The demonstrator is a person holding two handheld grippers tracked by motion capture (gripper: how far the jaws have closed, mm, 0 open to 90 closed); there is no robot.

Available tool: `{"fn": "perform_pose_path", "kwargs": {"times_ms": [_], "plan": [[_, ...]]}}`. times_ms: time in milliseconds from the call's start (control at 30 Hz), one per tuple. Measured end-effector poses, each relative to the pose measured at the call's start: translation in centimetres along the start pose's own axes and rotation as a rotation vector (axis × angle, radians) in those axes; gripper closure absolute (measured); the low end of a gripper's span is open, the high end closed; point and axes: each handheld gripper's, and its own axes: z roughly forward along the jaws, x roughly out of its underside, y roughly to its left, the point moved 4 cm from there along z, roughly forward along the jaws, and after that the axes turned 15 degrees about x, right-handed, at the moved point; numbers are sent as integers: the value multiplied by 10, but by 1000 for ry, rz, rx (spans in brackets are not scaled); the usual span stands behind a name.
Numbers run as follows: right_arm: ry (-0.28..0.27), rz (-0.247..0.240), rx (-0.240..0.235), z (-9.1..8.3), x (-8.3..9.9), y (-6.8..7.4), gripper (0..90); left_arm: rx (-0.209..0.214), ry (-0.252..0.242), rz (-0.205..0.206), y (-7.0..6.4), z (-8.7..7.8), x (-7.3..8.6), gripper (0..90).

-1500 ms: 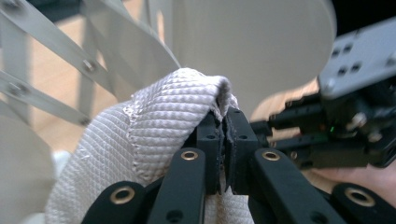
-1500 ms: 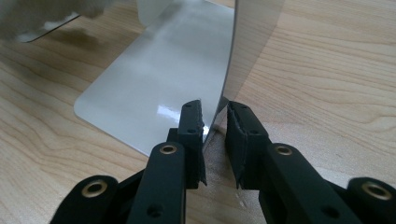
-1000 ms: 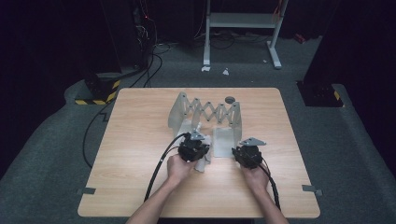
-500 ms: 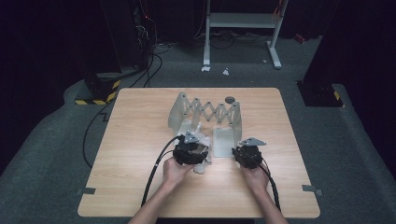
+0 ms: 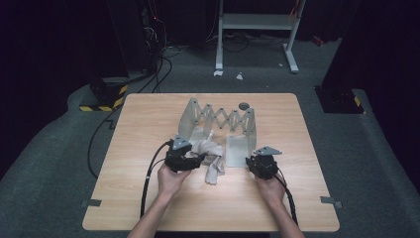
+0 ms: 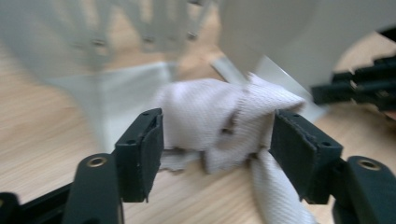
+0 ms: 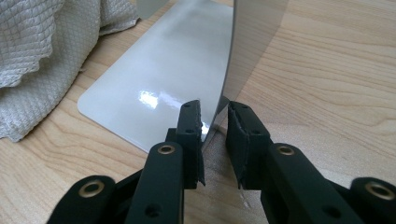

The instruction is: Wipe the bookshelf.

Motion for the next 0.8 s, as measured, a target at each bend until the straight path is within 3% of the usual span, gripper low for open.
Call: {"fn": "perform_pose_path", "kwargs": {"times_ms": [200, 267, 400, 567, 800], "plan": [[0, -1, 0, 0, 0, 0, 755, -86, -10, -69, 28, -15, 8, 385], [-1, -1, 0, 0, 0, 0, 755, -111, 9, -91, 39, -12, 11, 398], [0, 3, -4, 0, 0, 0, 757, -160, 39, -96, 57, 2, 15, 436], [0, 3, -4, 0, 0, 0, 758, -142, 59, -157, 75, 22, 21, 502], [2, 9, -8, 0, 0, -1, 759, -125, 45, -188, 84, 37, 25, 649]]}}
